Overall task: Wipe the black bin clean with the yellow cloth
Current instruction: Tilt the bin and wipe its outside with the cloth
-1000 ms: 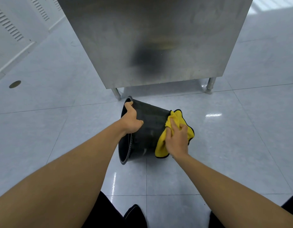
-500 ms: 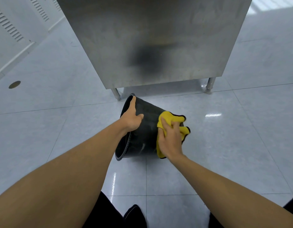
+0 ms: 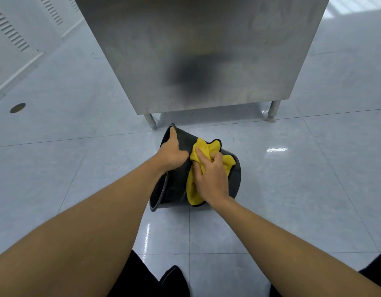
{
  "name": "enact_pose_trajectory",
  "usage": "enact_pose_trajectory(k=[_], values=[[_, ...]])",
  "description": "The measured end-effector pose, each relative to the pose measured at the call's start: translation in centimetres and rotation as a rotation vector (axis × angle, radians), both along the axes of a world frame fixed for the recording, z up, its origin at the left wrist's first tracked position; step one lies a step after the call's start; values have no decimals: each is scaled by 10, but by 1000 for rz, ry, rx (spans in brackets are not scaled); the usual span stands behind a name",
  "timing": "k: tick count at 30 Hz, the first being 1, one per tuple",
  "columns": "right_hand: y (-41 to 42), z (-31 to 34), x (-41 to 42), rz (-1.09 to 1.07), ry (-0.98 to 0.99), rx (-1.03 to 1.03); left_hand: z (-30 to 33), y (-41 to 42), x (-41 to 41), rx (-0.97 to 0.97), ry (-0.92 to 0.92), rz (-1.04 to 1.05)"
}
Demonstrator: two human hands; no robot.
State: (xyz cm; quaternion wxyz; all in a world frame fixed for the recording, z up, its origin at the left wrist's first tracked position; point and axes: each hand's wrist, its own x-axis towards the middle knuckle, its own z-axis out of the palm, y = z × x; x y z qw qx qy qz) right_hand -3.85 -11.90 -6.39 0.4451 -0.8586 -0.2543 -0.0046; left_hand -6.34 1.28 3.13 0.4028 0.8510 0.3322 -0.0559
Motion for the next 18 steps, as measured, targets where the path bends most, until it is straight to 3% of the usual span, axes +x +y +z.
enact_pose_trajectory(k=[4,10,18], values=[[-14,-13,9,-98,129,-50,-1,5,-9,-100,47,47],[-17,-17,12,-185,214,-58,-1,6,-9,-59,34,69],[6,3,-6,92,-9,64,-4,3,-8,58,-67,53]])
